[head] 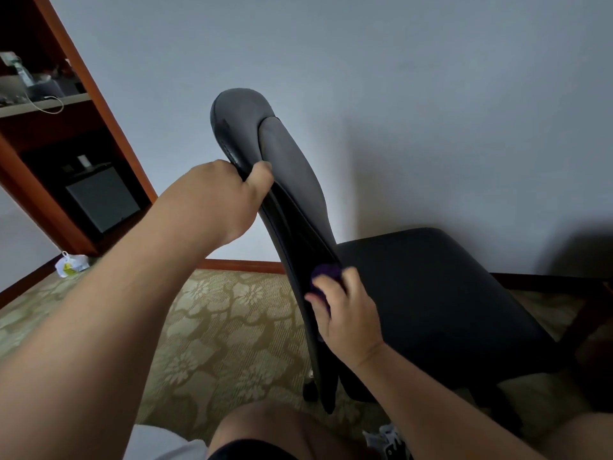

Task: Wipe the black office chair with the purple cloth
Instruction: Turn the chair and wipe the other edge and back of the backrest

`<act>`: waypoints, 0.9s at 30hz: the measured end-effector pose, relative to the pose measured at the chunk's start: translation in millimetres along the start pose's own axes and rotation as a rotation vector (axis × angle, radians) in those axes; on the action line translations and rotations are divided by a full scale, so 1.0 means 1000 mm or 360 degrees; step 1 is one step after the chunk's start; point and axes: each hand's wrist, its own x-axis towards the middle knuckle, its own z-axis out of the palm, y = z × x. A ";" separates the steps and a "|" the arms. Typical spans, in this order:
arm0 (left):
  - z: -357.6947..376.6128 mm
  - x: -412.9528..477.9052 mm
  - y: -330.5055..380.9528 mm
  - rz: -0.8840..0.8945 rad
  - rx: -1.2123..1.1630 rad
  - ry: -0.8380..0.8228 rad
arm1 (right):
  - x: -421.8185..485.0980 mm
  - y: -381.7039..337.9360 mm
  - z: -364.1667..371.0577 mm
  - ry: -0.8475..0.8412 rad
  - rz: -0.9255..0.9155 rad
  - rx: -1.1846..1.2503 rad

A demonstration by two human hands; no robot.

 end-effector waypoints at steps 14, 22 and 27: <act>-0.008 0.001 0.004 0.0029 -0.0146 -0.0032 | 0.062 -0.091 -0.017 0.0675 0.0937 0.0916; -0.013 -0.007 0.009 -0.0114 -0.0596 0.0019 | 0.040 -0.041 -0.015 0.0446 0.0372 0.0379; -0.016 0.003 0.010 -0.0213 -0.0793 -0.0010 | -0.067 0.003 -0.001 0.0119 0.1324 0.0460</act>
